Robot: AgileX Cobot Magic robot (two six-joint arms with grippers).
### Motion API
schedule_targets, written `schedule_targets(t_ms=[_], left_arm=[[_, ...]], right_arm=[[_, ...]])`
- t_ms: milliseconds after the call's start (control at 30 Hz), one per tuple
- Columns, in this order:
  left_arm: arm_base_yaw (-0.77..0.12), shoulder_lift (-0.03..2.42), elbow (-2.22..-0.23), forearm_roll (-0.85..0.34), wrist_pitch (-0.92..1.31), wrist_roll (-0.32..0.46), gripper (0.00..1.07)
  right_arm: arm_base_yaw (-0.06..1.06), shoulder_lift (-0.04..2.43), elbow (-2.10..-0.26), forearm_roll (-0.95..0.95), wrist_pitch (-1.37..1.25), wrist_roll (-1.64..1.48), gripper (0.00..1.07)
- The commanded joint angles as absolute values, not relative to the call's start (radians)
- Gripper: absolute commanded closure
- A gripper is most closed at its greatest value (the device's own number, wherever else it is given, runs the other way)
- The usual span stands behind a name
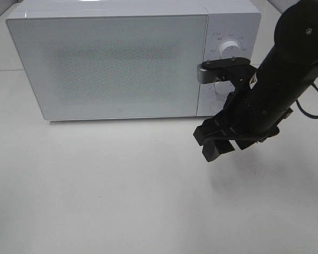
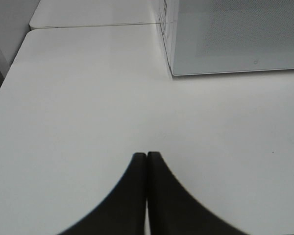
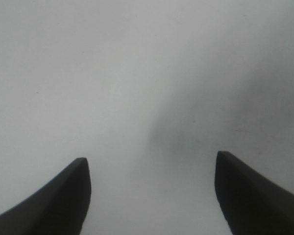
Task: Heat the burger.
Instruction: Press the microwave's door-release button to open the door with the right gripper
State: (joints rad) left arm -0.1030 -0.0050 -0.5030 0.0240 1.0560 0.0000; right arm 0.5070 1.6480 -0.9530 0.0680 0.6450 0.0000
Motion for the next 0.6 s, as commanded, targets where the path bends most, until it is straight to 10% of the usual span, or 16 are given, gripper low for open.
schedule_targets(t_ms=[33,600], left_arm=[[-0.104,-0.025,-0.500,0.019,1.039,0.000,1.06],[-0.104,-0.025,-0.500,0.019,1.039,0.000,1.06]], right_arm=[[0.459,1.636,-0.987,0.008,0.714,0.026,0.40],[0.077,1.532,-1.022,0.010,0.938,0.052,0.40]])
